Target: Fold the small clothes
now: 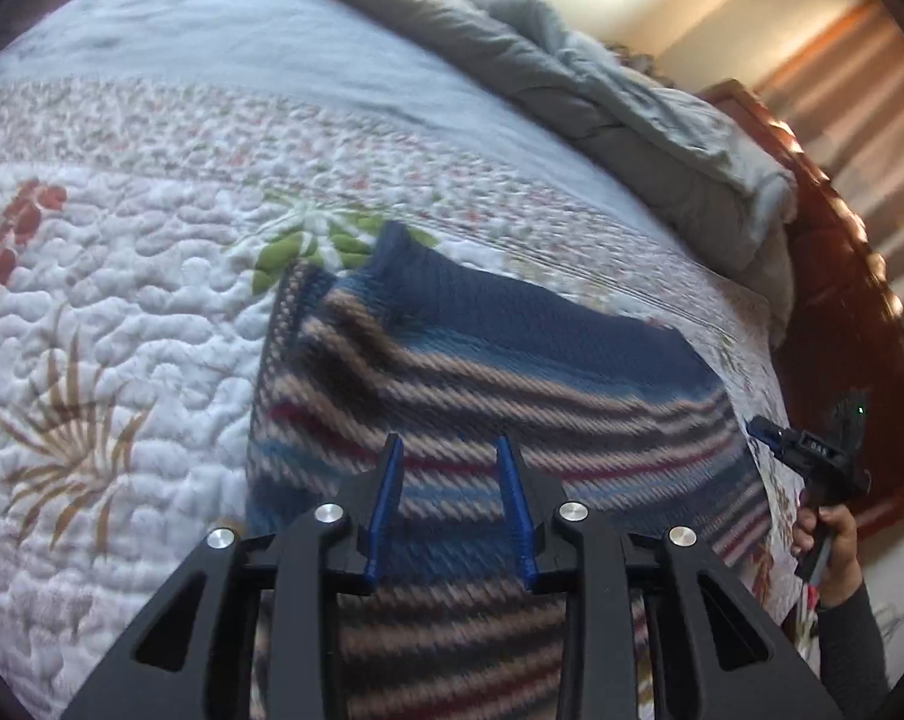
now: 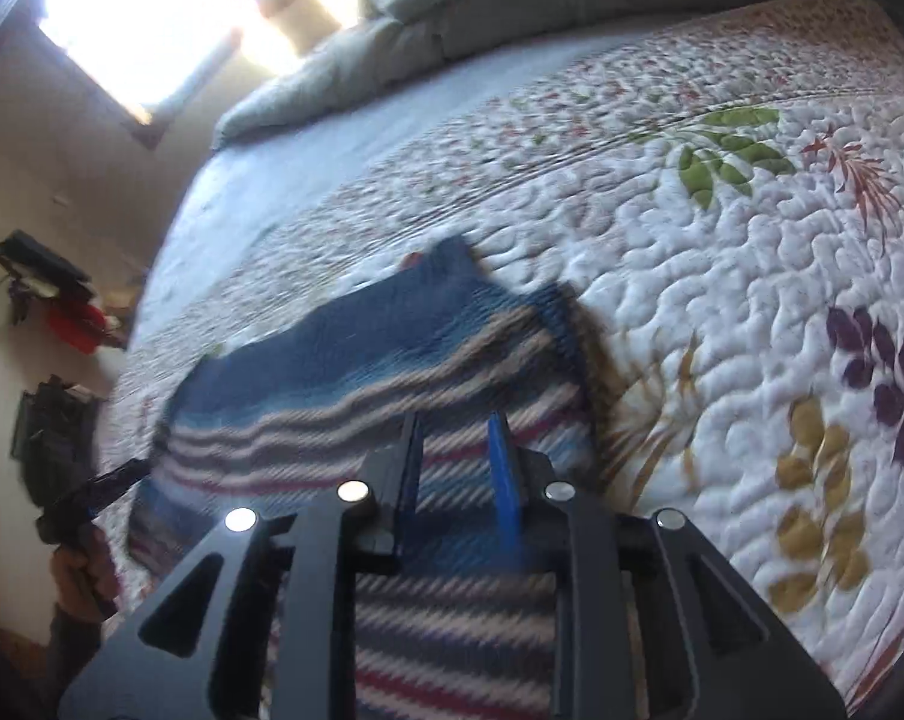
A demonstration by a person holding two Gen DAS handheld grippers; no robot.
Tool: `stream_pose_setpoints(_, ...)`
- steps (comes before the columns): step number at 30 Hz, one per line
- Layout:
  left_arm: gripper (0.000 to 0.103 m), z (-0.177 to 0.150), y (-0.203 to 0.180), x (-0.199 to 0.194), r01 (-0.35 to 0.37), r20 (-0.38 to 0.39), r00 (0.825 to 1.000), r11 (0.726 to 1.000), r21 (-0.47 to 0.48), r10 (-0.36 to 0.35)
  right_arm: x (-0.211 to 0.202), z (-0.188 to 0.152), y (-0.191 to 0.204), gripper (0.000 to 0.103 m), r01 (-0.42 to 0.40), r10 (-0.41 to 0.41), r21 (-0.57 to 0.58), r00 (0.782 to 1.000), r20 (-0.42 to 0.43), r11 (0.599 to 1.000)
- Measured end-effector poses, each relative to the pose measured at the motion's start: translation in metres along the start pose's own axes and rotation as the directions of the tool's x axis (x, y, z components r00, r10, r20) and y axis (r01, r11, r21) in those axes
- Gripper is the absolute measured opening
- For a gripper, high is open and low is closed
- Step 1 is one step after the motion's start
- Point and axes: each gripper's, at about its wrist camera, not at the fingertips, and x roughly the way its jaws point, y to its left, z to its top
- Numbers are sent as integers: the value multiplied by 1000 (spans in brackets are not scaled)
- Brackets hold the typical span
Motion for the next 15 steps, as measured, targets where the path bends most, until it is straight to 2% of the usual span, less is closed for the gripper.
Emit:
stream_pose_setpoints(2,33,-17,-3,-11,6,9,1000,1000,2,-6,-3,-20,6,24,-10,10,-13,1000,-15,1000)
stream_pose_setpoints(4,33,-35,1,-9,-46,-16,999,999,4,46,6,-34,-2,21,20,-20,-1,999,-42,1000)
stream_pose_setpoints(7,28,-51,18,2,-63,-27,998,997,-33,62,14,-48,-31,0,35,-32,68,998,-45,997)
stream_pose_setpoints(8,24,-53,23,2,-62,-18,998,997,-44,61,10,-49,-36,0,26,-22,93,999,-38,995)
stream_pose_setpoints(9,24,-53,24,-1,-52,-8,999,997,-54,52,4,-51,-35,1,19,-16,108,999,-30,994)
stream_pose_setpoints(11,26,-55,18,-19,-31,37,999,998,-59,33,-19,-58,-23,22,-4,3,97,1000,11,995)
stream_pose_setpoints(13,30,-62,3,-41,6,84,996,1000,-16,-5,-39,-69,-10,24,-16,13,55,999,49,998)
stream_pose_setpoints(15,33,-81,-11,-57,53,98,994,998,18,-54,-48,-88,-3,25,-25,23,30,998,52,999)
